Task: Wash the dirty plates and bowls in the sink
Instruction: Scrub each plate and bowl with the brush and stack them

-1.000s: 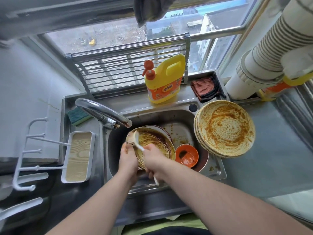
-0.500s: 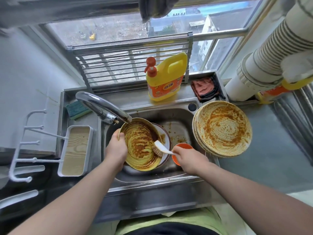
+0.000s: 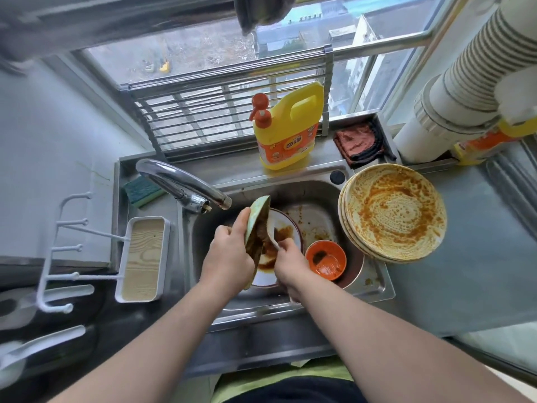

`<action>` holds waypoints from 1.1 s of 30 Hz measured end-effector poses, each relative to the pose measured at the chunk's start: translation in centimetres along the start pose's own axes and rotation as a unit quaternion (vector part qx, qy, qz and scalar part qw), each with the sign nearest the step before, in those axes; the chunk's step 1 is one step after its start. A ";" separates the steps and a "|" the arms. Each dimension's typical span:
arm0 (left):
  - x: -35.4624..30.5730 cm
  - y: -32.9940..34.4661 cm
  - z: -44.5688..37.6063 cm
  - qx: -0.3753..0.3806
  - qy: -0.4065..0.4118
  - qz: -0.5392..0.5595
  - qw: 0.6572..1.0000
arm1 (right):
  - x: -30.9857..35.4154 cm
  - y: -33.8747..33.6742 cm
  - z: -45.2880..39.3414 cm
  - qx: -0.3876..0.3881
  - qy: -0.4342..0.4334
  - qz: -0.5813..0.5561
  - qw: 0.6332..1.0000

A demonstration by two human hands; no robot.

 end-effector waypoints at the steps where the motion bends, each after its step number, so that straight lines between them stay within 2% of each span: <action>1: 0.4 0.0 0.2 0.000 0.003 -0.016 1.000 | -0.4 0.0 -0.1 0.015 0.010 0.030 0.999; 5: 2.8 -0.3 -0.2 -0.010 -0.013 -0.073 0.997 | -1.6 -0.7 0.7 0.057 0.021 0.102 0.993; 9: 3.2 0.4 -0.4 -0.009 0.000 -0.071 0.997 | 0.6 -1.9 1.5 -0.002 -0.088 0.101 0.991; 11: 2.5 0.6 -0.4 -0.007 0.012 -0.035 0.999 | 1.3 -1.6 1.5 -0.015 -0.100 0.085 0.991; 14: 1.0 0.4 -0.2 -0.057 0.060 0.034 0.996 | 0.7 -0.8 1.3 -0.009 -0.064 0.114 0.991; 17: 1.3 0.3 -0.4 -0.125 0.090 0.033 0.987 | -1.0 0.8 2.0 0.036 -0.059 0.196 0.978; 19: 2.2 0.6 -0.4 -0.136 0.091 0.014 0.986 | -2.1 1.1 2.5 0.056 -0.030 0.152 0.986; 22: 3.5 1.4 -0.1 -0.131 0.084 -0.001 0.988 | -2.2 0.1 3.0 0.041 0.015 0.011 0.999; 25: 3.5 1.7 0.1 -0.106 0.031 0.050 0.993 | -0.1 -0.2 4.5 0.029 -0.044 -0.068 0.996; 27: 3.2 1.8 0.1 -0.095 -0.015 0.086 0.992 | 0.9 1.1 5.4 0.032 -0.093 -0.041 0.994; 29: 3.0 1.8 0.3 -0.097 -0.058 0.113 0.987 | 0.4 2.5 5.4 0.026 -0.091 0.033 0.995; 31: 2.5 1.5 0.3 -0.108 -0.058 0.120 0.985 | -0.5 3.0 4.7 0.011 -0.066 0.122 0.990; 33: 1.8 1.3 0.2 -0.120 -0.017 0.099 0.988 | -1.2 3.3 4.1 0.012 -0.053 0.194 0.979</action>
Point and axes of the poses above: each hand's wrist, its own z-axis away from the middle knuckle, its own y-axis out of the palm, x = y × z, the point moved 6 cm from there along -z, towards the middle knuckle
